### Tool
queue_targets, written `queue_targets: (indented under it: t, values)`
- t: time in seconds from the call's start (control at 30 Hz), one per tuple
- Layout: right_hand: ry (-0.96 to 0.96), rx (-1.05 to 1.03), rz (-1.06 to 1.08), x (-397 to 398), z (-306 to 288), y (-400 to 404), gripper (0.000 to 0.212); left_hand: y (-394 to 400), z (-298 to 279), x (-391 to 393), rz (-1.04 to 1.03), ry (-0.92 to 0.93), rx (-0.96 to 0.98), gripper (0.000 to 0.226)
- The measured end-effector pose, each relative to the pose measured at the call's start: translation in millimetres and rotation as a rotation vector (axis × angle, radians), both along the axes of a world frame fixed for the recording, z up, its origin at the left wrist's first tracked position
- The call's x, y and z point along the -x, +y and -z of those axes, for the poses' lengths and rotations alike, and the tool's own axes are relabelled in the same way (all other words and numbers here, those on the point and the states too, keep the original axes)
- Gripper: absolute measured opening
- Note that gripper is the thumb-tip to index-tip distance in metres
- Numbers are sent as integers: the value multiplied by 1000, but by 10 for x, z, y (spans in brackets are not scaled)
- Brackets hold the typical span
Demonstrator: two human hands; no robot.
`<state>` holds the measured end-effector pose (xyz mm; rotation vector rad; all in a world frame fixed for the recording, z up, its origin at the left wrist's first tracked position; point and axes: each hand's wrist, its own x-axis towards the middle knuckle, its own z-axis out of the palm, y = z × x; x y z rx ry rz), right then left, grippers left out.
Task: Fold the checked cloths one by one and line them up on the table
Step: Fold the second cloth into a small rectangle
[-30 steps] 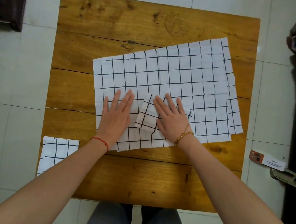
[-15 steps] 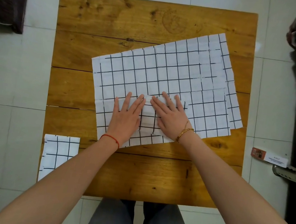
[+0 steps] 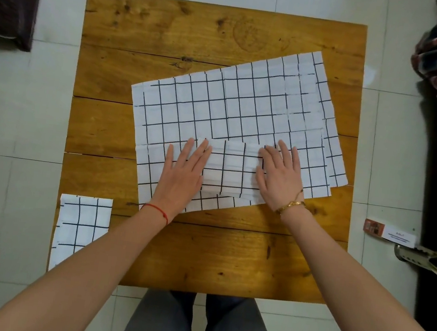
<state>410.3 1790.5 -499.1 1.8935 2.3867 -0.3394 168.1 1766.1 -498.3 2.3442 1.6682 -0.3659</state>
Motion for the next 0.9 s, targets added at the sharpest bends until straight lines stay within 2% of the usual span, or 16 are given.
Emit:
queue_targets:
  t: [0.07,0.13,0.27,0.47,0.6,0.7,0.8,0.9]
  values:
    - [66,-105,42,156,-25,72,33,-103,-52,8,14,-30,-32,63]
    - [98,-122,86,320,-58,182,24,-212,-65,9,8,-38,-37,60]
    - [155,0,80,548,-60,397,23,-384,-20,13,-40,-73,-18,56]
    - [97,82,-9,644,11,532,23,-521,16,11,-93,-49,-7,49]
    - [91,131,1,647,15,564,23,-543,10,-23,-134,-50,9,50]
    - [148,256,32,634,6,600,21,-567,-2,-64,-194,-93,15,48]
    - [374,413,168,611,-63,599,14,-579,-32,-96,-444,-287,15,46]
    - [626,493,352,578,-210,560,12,-533,-176,-144,-867,-642,58,49]
